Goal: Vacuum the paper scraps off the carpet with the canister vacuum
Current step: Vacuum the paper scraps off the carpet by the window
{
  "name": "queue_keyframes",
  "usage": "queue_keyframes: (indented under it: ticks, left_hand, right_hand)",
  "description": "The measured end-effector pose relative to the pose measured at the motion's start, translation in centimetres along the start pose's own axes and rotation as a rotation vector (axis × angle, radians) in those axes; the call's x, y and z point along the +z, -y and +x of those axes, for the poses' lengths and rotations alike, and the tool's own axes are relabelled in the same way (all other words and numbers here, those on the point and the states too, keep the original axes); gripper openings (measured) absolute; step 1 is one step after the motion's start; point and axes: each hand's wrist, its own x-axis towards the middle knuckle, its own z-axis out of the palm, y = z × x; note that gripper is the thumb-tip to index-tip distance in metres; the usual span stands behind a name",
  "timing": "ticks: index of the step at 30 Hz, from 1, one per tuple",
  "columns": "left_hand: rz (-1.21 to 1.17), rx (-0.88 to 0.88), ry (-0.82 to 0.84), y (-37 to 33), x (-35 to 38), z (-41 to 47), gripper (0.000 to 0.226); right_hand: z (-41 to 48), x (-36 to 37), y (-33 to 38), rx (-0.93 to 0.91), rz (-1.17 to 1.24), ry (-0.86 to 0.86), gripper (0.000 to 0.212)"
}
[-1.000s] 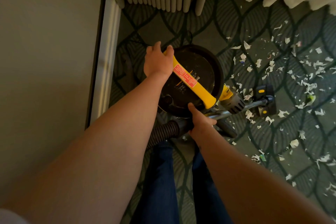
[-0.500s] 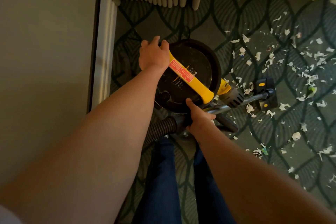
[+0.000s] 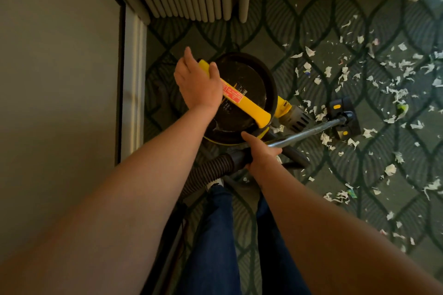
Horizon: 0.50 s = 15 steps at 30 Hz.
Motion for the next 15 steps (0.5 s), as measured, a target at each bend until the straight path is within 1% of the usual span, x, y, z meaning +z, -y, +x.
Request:
queue_keyframes:
  ticks: [1,3,5,6,7,9,11,12,13,15]
  left_hand:
    - [-0.062,0.105,-0.072,-0.3,-0.1,-1.4,0.058]
    - [-0.141,0.296,-0.131,-1.5,-0.3,-4.0,0.048]
    - [-0.21,0.454,-0.091,-3.1,-0.4,-6.3,0.039]
    - [-0.245,0.5,-0.025,-3.9,-0.3,-7.5,0.034]
    - [-0.264,0.503,0.078,-4.6,-0.1,-8.7,0.03]
    - [-0.179,0.404,0.403,-5.7,0.9,-11.2,0.025]
    - [0.065,0.275,0.774,-6.1,2.3,-13.7,0.027]
    - [0.182,0.21,0.92,-6.2,2.9,-15.0,0.029]
    - [0.281,0.141,1.023,-6.4,3.3,-16.5,0.031]
    - [0.381,0.011,1.137,-6.9,3.8,-19.1,0.032]
  right_hand:
    - [-0.1,-0.8,-0.1,-0.014,0.004,-0.004,0.111]
    - [-0.4,-2.3,-0.3,-0.045,0.042,-0.014,0.102]
    - [-0.5,-3.8,-0.6,-0.075,0.072,-0.038,0.09]
    - [-0.7,-4.6,-0.7,-0.092,0.08,-0.052,0.085]
    - [-0.7,-5.3,-0.8,-0.108,0.082,-0.065,0.081]
    - [-1.2,-6.8,-1.0,-0.148,0.074,-0.096,0.072]
    - [-1.4,-8.4,-1.2,-0.183,0.072,-0.117,0.065]
    - [-1.5,-9.3,-1.3,-0.2,0.069,-0.126,0.06]
    - [-1.7,-10.5,-1.3,-0.217,0.069,-0.132,0.052]
    - [-2.1,-13.0,-1.3,-0.247,0.083,-0.129,0.034]
